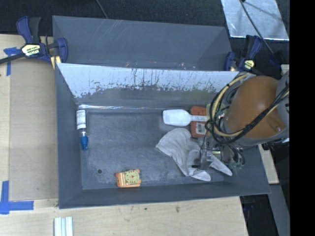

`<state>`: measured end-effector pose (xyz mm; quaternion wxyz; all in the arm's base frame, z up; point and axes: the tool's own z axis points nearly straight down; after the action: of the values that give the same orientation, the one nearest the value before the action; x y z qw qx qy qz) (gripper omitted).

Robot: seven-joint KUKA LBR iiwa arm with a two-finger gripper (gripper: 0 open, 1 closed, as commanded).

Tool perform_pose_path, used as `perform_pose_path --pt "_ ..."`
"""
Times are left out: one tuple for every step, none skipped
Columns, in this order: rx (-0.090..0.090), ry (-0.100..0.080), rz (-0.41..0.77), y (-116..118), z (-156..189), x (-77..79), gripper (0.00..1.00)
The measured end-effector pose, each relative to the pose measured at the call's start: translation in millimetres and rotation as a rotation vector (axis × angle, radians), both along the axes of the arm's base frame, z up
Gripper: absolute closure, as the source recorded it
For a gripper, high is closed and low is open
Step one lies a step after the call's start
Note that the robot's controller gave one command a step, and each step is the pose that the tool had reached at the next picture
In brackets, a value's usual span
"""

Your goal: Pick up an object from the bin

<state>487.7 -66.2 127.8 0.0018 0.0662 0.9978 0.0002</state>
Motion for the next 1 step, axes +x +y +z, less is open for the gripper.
perform_pose_path --pt "0.0 0.002 0.0 0.0 4.5 -0.3 1.0"
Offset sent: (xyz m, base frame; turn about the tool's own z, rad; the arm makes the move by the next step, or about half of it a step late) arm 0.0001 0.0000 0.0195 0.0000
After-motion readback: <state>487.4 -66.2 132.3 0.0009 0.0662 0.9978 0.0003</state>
